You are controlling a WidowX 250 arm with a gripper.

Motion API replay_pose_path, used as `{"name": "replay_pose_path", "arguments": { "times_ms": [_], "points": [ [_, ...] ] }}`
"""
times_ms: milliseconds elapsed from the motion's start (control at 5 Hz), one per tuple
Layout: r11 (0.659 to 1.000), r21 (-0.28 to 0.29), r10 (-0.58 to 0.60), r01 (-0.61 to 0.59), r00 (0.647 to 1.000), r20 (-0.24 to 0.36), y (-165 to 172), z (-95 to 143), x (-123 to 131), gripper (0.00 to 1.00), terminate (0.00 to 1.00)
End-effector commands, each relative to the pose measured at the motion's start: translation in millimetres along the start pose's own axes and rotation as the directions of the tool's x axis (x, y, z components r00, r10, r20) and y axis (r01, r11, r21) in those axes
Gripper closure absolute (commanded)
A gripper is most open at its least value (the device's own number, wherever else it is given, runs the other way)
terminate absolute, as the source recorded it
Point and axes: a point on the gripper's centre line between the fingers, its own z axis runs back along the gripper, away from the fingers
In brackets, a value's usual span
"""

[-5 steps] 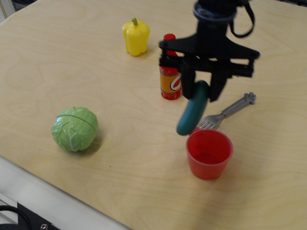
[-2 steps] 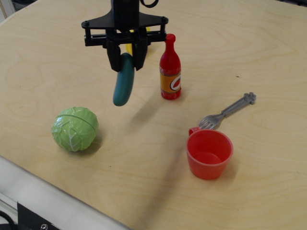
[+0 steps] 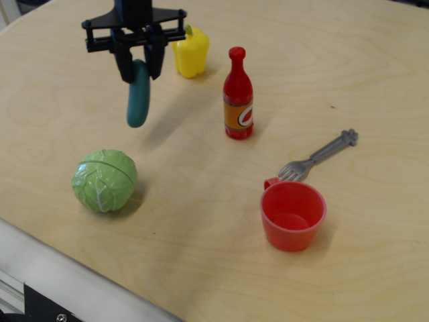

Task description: Take cucumber out of cup

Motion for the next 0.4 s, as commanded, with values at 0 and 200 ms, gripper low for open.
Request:
{"name": "replay_pose_path", "arguments": {
  "times_ms": [0, 200],
  "points": [
    [0.999, 0.013, 0.042, -0.042, 0.999, 0.02, 12, -19, 22, 1.0, 0.0],
    [0.999, 0.026, 0.032, -0.032, 0.999, -0.025, 8, -31, 19, 1.0, 0.0]
  ]
}}
